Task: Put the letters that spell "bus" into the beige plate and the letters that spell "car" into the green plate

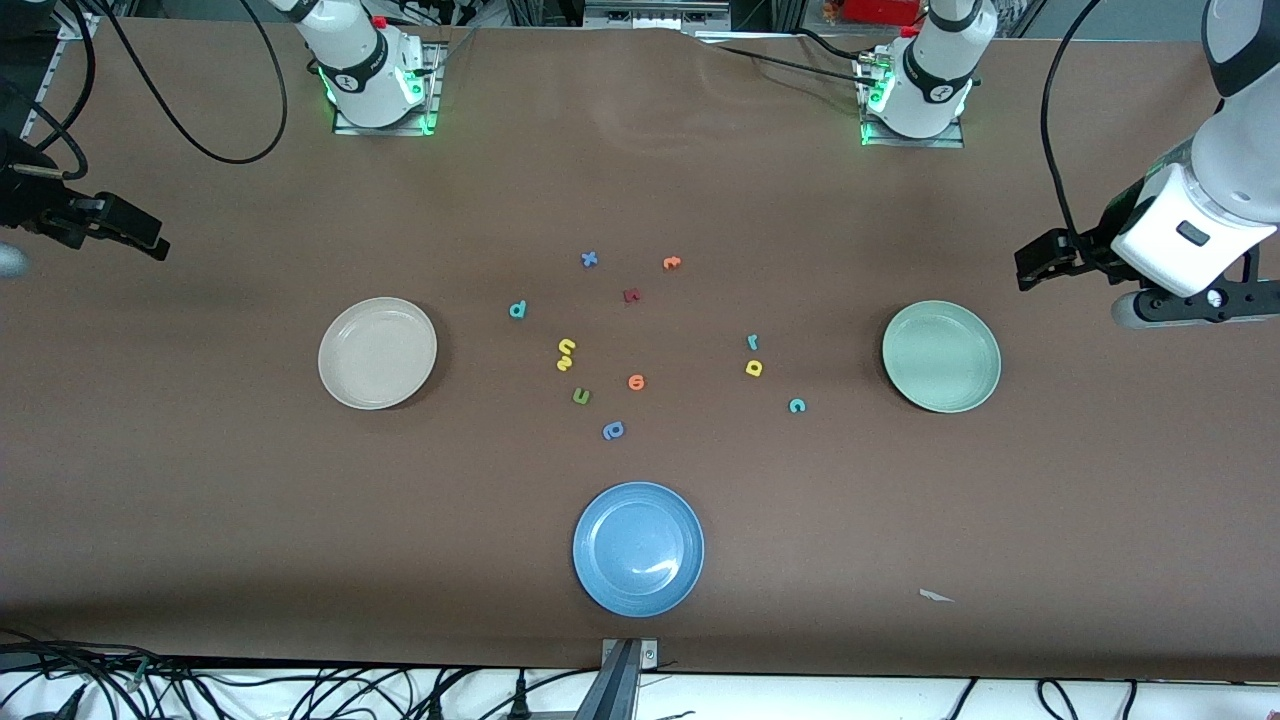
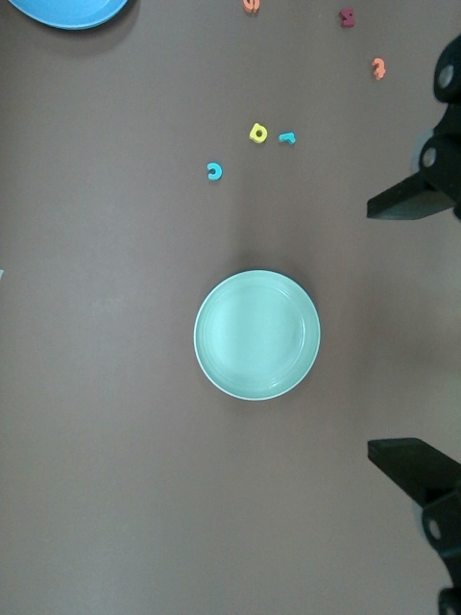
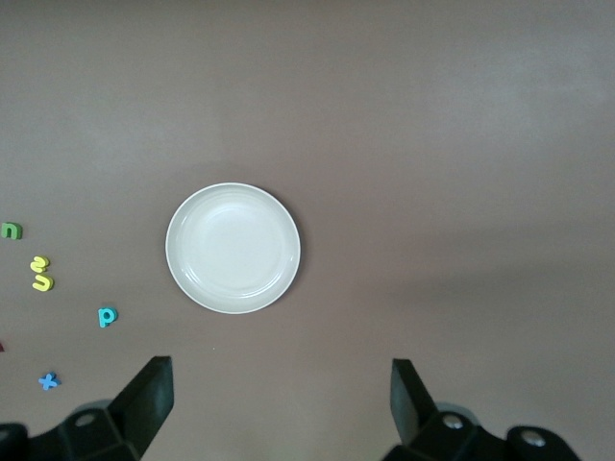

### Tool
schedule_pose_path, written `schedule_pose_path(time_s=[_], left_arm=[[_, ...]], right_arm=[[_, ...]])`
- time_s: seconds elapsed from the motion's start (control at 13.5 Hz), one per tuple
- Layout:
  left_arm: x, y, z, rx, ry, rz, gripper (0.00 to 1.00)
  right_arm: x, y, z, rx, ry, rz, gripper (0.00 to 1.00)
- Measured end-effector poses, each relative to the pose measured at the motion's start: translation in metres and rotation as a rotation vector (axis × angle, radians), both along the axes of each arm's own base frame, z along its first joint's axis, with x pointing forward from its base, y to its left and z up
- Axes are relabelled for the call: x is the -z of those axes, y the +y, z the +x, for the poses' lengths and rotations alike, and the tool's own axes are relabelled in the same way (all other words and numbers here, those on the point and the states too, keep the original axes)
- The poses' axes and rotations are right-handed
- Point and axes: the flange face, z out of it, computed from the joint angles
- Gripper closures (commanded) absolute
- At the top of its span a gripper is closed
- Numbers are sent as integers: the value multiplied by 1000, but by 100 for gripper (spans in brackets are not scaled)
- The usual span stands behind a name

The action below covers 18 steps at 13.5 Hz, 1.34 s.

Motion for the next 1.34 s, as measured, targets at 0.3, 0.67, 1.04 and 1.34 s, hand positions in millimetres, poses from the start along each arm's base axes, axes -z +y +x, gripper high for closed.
schedule_pose_path(time_s=[0.3, 0.67, 1.04, 1.34], left_arm=[[0, 2, 0, -16, -1, 1, 0], [0, -1, 0, -27, -1, 2, 0], [3, 0, -1, -29, 14, 5, 0], [9, -4, -1, -21, 26, 6, 0]], right_arm=[[0, 1, 0, -2, 0, 0, 0], [0, 1, 0, -2, 0, 0, 0], [0, 1, 0, -2, 0, 0, 0], [0, 1, 0, -2, 0, 0, 0]])
